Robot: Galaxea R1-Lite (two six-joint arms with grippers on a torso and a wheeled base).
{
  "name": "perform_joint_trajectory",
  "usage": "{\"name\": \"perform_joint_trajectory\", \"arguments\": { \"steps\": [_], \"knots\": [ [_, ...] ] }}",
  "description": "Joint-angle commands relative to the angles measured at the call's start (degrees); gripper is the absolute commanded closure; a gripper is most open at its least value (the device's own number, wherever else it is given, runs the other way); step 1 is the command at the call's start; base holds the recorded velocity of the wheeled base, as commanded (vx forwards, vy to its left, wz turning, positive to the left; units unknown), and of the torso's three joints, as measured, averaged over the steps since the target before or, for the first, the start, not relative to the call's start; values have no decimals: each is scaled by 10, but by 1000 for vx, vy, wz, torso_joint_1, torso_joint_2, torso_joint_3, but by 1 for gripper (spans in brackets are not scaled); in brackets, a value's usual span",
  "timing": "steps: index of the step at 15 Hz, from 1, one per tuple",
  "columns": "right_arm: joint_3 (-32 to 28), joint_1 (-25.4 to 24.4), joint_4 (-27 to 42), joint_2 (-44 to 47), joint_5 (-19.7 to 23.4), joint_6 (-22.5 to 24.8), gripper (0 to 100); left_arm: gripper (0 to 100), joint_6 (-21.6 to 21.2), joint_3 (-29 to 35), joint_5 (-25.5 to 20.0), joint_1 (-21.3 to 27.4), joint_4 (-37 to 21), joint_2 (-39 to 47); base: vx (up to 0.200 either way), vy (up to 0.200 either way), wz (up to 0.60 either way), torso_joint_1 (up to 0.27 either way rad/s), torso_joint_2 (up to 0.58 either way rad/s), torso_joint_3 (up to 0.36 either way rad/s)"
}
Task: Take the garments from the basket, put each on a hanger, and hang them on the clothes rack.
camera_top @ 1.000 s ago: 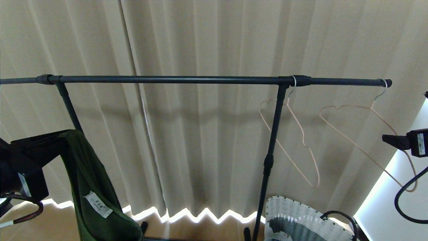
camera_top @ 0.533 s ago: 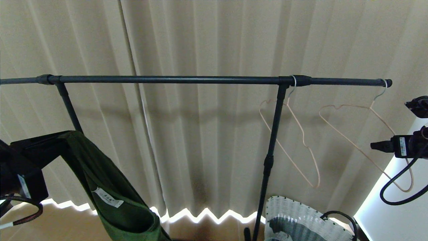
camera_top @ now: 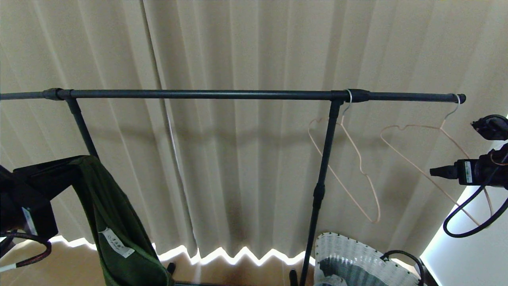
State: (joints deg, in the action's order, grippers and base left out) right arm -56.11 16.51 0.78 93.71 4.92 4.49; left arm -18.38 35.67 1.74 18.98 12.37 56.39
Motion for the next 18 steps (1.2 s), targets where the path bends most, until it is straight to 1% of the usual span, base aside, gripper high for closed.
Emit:
{"name": "perform_joint_trajectory", "arguments": {
  "steps": [1, 3, 4, 7, 13, 16, 17, 18],
  "knots": [
    [-6, 0, 0, 5, 5, 1, 0, 100, 0, -2, 0, -1, 0, -1, 0, 0, 0, 0, 0, 0],
    [-16, -1, 0, 20, 5, 1, 0, 100, -1, -5, 0, 0, 0, -1, 0, 0, 0, 0, 0, 0],
    [-18, 0, -1, 23, 5, 1, 100, 100, -1, -7, 0, -1, 0, -1, 0, 0, 0, 0, 0, 0],
    [-22, 0, -12, 32, 6, 1, 100, 100, -1, -7, 0, -1, 0, -2, 0, 0, 0, 0, 0, 0],
    [-21, 1, -14, 9, 7, 0, 100, 100, -1, -8, 0, -1, 0, -9, 0, 0, 0, 0, 0, 0],
    [-13, 1, -41, -8, 11, -9, 100, 100, -1, -7, 1, -1, 1, -9, 0, 0, 0, 0, 0, 0],
    [10, 1, -87, -24, 25, -15, 100, 100, 0, -2, 1, -2, 2, -11, 0, 0, 0, 0, 0, 0],
    [29, 1, -104, -36, 30, -14, 100, 100, 0, -2, 1, -2, 5, -12, 0, 0, 0, 0, 0, 0]
  ]
}}
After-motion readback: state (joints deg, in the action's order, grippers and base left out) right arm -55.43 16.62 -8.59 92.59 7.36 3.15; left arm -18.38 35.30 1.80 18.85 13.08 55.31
